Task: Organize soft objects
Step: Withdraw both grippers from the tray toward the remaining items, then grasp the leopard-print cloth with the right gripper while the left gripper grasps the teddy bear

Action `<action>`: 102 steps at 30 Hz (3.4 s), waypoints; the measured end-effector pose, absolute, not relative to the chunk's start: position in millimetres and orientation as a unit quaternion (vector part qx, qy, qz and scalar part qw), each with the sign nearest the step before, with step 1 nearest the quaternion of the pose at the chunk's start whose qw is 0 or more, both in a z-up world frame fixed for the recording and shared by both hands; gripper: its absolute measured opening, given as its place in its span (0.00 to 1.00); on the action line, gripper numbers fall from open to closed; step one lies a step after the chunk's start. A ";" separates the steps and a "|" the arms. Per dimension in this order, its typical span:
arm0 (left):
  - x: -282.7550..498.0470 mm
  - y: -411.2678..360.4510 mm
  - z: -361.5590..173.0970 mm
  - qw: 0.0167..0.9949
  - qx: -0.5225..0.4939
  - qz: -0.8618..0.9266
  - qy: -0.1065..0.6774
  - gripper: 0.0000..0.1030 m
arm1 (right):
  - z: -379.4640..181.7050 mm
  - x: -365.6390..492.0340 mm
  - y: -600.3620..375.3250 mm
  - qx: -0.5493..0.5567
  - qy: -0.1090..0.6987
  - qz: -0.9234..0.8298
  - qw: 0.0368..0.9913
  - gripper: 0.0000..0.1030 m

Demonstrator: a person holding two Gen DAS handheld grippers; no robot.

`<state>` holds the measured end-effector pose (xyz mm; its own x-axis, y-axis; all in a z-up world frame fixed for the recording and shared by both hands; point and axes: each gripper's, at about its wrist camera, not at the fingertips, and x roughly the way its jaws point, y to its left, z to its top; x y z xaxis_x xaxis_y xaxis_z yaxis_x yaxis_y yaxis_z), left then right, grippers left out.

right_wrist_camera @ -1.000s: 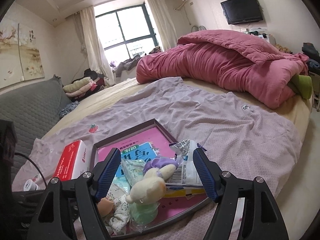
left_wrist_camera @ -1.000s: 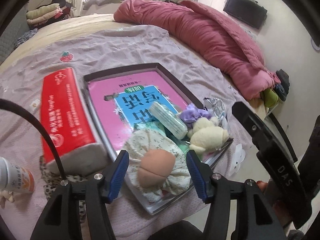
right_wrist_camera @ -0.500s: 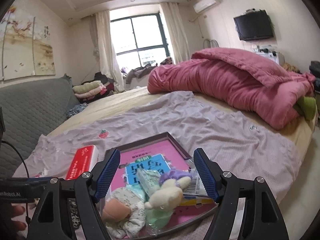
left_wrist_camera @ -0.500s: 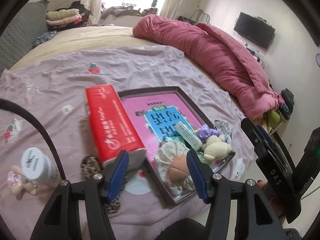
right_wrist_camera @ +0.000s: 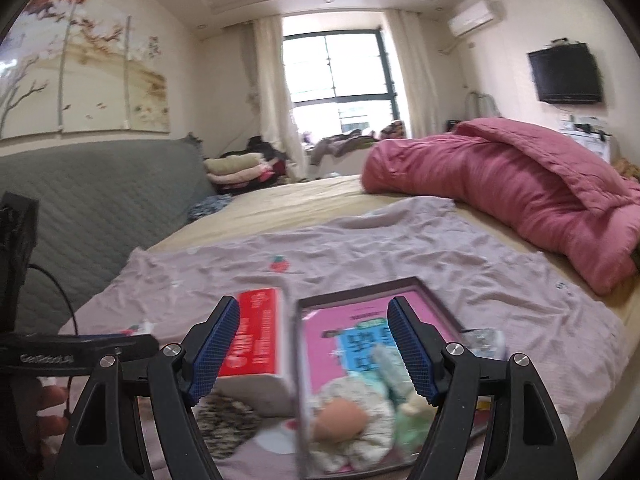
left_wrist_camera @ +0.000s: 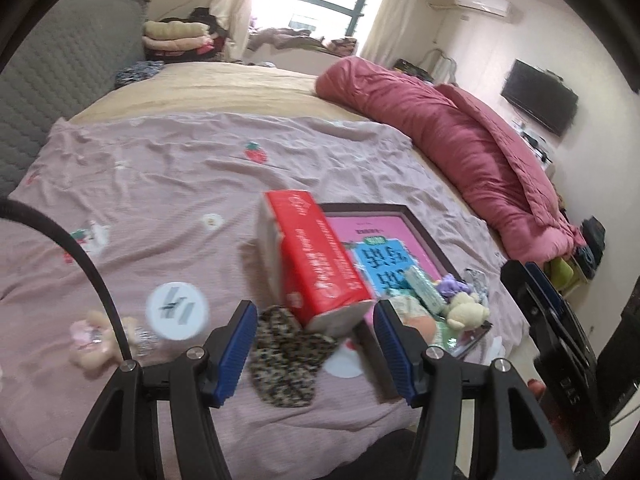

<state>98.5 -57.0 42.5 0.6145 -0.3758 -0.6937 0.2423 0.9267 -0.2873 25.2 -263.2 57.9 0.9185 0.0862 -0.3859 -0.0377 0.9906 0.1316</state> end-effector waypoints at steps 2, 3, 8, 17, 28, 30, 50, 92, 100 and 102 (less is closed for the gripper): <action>95.8 -43.0 44.3 0.897 -0.087 -0.161 0.402 0.58 | 61.0 25.2 -246.8 0.056 0.203 0.052 0.976 0.75; 94.8 -35.7 45.5 0.899 -0.089 -0.155 0.400 0.58 | 61.6 24.6 -240.9 0.055 0.205 0.058 0.976 0.75; 93.7 4.9 50.8 0.903 -0.118 -0.123 0.394 0.58 | 61.4 25.5 -202.9 0.036 0.225 0.098 0.969 0.75; 93.8 82.1 42.3 0.903 -0.154 -0.063 0.397 0.59 | 33.6 40.2 -163.9 0.038 0.302 0.116 0.945 0.75; 99.4 150.0 -18.2 0.880 -0.169 -0.001 0.444 0.59 | -29.4 61.6 -137.5 0.055 0.398 0.108 0.909 0.75; 103.0 150.4 -31.3 0.875 -0.166 -0.002 0.454 0.59 | -38.1 64.5 -137.0 0.052 0.407 0.105 0.906 0.75; 155.8 162.9 -93.4 0.851 -0.199 -0.009 0.485 0.65 | -79.7 84.6 -139.9 0.058 0.447 0.097 0.887 0.75; 127.3 160.1 -73.5 0.867 -0.211 0.007 0.452 0.42 | -69.2 87.8 -150.5 0.089 0.428 0.147 0.888 0.20; 107.9 150.2 -24.6 0.885 -0.225 0.003 0.407 0.42 | -45.5 79.9 -156.0 0.098 0.389 0.153 0.903 0.20; 105.8 145.0 -12.1 0.891 -0.218 0.002 0.398 0.42 | -41.7 78.7 -158.5 0.100 0.384 0.155 0.905 0.21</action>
